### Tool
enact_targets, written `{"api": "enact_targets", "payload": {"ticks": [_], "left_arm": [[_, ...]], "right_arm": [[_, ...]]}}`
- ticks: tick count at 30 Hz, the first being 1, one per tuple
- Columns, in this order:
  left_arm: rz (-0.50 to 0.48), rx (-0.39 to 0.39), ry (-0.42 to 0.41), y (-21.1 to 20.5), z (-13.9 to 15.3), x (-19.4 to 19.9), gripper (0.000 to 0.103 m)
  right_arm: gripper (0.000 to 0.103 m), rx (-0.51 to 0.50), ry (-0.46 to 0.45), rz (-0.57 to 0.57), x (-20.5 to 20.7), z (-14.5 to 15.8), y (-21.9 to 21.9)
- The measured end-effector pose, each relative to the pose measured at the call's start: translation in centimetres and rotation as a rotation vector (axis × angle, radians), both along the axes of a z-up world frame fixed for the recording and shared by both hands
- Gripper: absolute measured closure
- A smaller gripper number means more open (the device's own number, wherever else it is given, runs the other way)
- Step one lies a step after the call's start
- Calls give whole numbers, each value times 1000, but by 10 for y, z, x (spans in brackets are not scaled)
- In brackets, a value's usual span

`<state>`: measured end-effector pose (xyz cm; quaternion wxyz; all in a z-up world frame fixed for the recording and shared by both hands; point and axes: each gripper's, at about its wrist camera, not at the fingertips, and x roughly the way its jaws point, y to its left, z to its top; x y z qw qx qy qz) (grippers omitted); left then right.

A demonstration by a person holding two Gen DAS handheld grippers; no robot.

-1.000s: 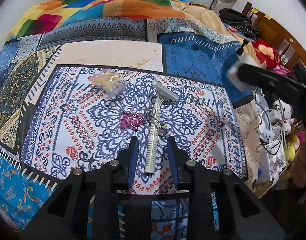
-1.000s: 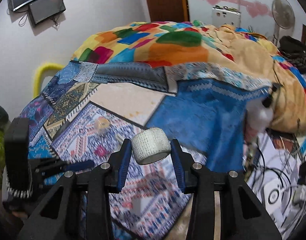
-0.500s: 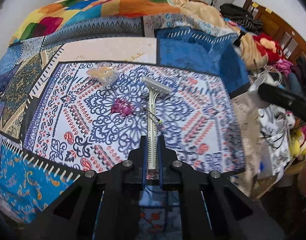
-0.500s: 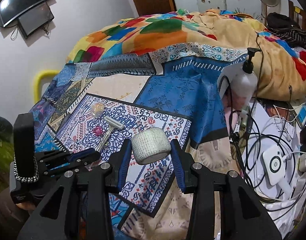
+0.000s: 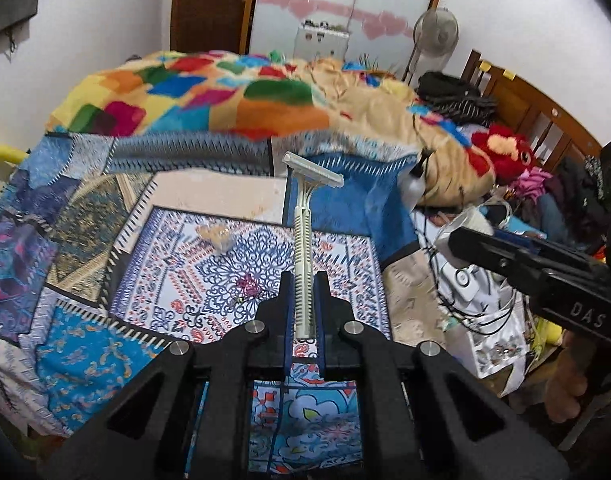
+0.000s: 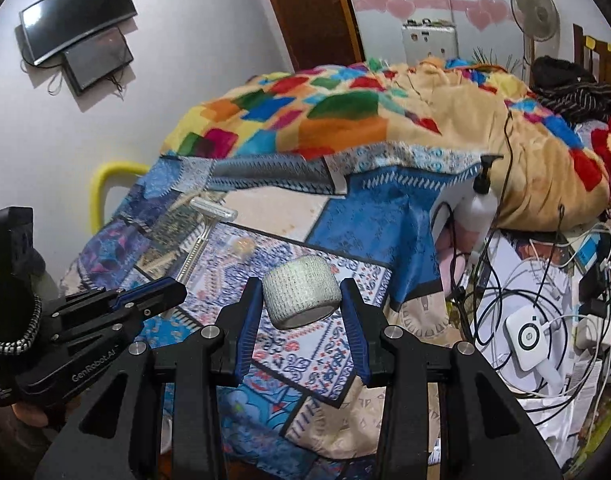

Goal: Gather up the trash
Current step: 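Carry the tape roll and razor down to the white bucket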

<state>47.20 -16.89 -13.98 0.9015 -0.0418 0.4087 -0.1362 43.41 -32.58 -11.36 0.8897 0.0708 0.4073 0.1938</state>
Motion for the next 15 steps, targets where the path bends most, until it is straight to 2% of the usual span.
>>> {"api": "enact_targets", "payload": {"ticks": [8,15], "left_arm": [[52,-11,-85,26,51,-52,95],[102,-12,-135,59,77,-101,95]], "right_arm": [[67,17,-81,31,-37,45,20],[67,5,-148,78,-73,78,48]]}}
